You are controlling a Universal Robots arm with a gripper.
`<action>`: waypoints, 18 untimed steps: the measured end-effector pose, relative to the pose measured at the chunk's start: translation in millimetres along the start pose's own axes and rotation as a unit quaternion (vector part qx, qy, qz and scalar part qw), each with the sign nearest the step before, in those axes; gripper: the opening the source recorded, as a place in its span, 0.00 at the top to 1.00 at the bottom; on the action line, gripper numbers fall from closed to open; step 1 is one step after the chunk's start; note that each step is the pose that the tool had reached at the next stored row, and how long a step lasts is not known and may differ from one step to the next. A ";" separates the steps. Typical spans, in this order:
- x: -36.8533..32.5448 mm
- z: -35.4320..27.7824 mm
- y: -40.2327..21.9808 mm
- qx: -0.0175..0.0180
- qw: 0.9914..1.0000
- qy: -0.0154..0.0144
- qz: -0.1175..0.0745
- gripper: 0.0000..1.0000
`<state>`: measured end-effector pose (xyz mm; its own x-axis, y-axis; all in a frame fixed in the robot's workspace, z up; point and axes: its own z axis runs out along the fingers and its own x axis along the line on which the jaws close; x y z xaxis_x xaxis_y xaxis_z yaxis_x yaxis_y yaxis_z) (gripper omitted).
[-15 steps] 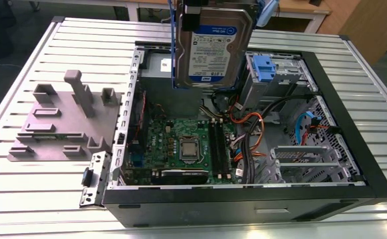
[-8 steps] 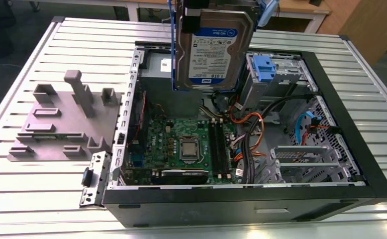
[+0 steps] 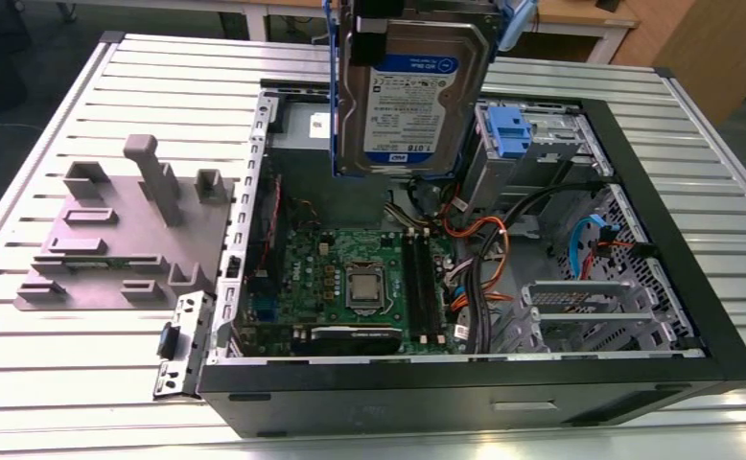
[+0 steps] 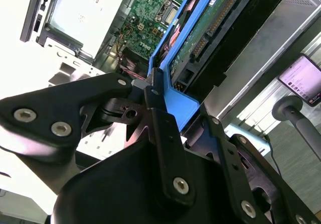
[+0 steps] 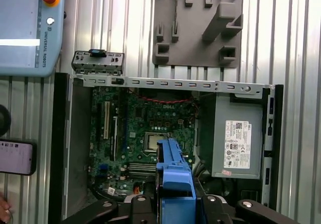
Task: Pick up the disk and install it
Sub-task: 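Insert the disk into the insertion slot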
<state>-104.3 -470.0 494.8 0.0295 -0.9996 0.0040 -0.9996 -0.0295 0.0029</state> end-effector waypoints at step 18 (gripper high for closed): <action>12.9 0.1 0.4 0.000 1.000 0.000 0.000 0.64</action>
<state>-104.3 -482.9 494.8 0.0295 -0.9996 0.0040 -0.9996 -0.0295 0.0029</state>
